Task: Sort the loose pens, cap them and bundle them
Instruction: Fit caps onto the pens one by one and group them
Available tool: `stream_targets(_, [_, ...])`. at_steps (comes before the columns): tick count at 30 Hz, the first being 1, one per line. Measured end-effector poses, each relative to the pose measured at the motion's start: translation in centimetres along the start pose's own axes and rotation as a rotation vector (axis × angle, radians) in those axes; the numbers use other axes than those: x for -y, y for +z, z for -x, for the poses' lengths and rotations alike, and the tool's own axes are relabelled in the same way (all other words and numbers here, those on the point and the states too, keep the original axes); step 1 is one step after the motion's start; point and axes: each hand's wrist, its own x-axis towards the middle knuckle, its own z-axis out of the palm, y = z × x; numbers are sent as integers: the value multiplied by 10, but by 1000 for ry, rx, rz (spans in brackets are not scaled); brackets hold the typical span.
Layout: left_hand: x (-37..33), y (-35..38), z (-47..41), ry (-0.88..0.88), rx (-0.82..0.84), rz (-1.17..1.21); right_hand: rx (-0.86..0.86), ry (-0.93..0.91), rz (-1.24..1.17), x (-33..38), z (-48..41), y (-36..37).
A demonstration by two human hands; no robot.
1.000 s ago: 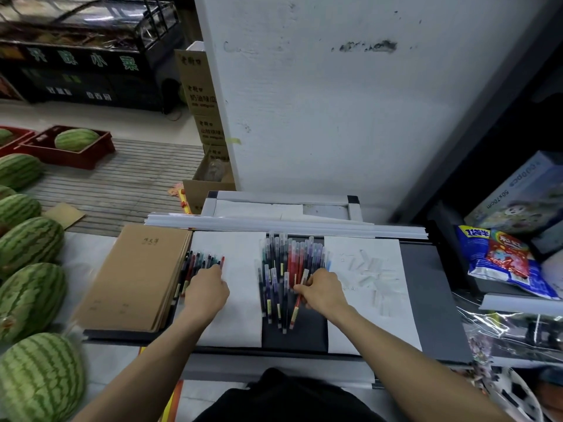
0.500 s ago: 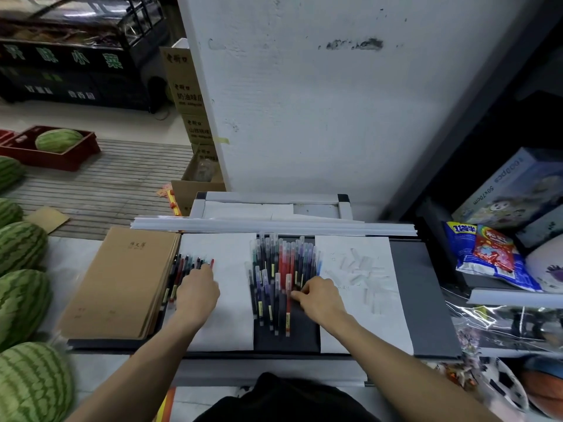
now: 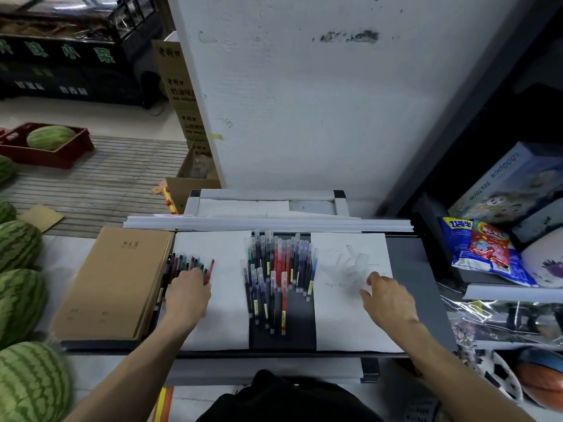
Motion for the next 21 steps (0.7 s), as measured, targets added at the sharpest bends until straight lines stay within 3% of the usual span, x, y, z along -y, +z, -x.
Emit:
stream_targets(14, [-11, 0, -2, 60, 7, -120, 70, 67, 23, 19, -1, 5])
stream_targets(18, [-18, 6, -1, 108, 62, -213, 70, 84, -90, 24, 2, 2])
stream_targets(21, [-22, 10, 0, 120, 76, -223, 74, 90, -345, 29, 10, 1])
